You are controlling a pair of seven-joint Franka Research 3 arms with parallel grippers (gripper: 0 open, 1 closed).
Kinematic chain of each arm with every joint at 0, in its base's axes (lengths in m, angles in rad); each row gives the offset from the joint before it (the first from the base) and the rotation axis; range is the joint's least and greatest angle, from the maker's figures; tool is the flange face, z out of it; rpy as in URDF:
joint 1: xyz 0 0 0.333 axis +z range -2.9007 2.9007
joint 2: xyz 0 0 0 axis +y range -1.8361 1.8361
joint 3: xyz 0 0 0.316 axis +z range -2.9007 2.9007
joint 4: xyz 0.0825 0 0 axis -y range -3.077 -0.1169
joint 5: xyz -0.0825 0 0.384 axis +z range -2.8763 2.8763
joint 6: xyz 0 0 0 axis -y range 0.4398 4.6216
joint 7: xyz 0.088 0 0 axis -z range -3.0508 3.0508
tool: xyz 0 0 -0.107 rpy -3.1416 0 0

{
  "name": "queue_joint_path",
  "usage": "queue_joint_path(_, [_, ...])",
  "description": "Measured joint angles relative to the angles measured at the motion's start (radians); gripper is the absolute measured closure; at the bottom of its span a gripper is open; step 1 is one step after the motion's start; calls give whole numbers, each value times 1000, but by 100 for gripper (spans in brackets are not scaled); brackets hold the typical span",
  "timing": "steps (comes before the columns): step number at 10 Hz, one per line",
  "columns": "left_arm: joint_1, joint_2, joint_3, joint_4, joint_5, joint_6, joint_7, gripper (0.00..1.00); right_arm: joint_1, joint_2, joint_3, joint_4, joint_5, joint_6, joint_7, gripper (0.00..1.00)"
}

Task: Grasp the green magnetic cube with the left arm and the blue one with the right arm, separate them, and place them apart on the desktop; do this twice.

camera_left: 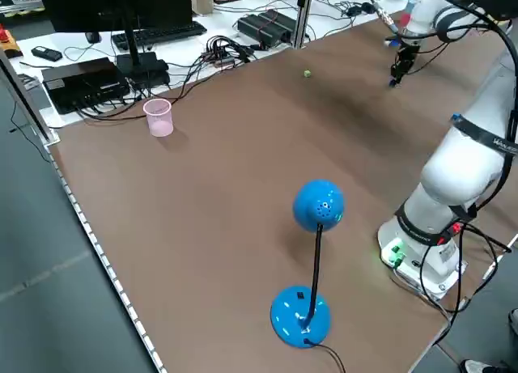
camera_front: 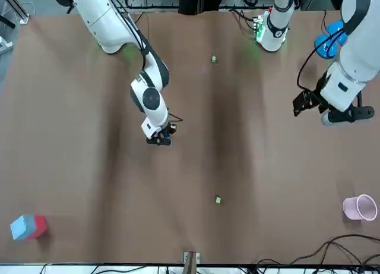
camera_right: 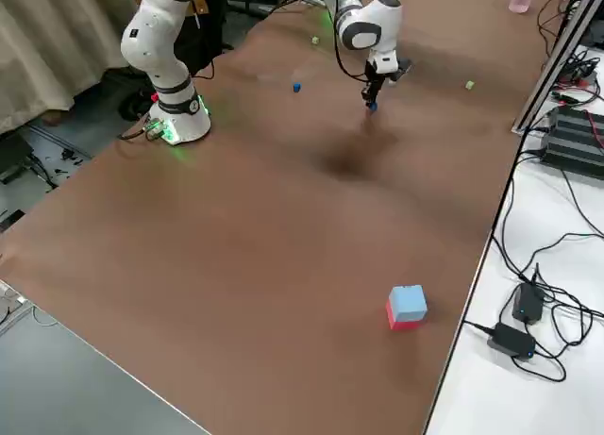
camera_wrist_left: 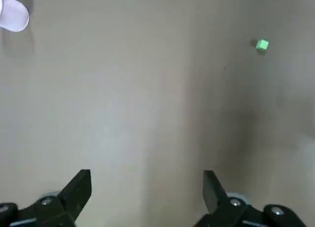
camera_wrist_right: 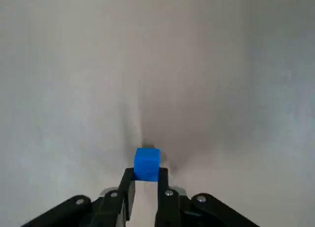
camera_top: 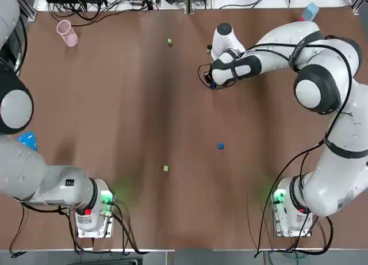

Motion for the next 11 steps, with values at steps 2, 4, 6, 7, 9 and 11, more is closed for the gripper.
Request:
queue_joint_path(2, [0, -4, -1, 0, 9, -1, 17, 0, 1, 1, -21, 72, -3, 0, 0, 78])
queue_joint_path(4, [-1, 4, -25, 0, 65, -2, 26, 0, 11, 28, -63, 179, -6, -6, -2, 78])
queue_joint_path(6, [3, 13, -33, 0, 74, -2, 26, 0, 14, 125, -88, 359, -15, -76, -15, 78])
queue_joint_path(7, [11, 16, -31, 3, 74, -2, 26, 0, 25, 197, -98, 494, -36, -186, -23, 78])
queue_joint_path(9, [13, 49, -30, 4, 74, -2, 25, 0, 82, 356, -142, 783, -58, -340, -55, 78])
queue_joint_path(11, [11, 81, -32, 9, 72, -1, 22, 0, 108, 475, -160, 966, -58, -346, -99, 78])
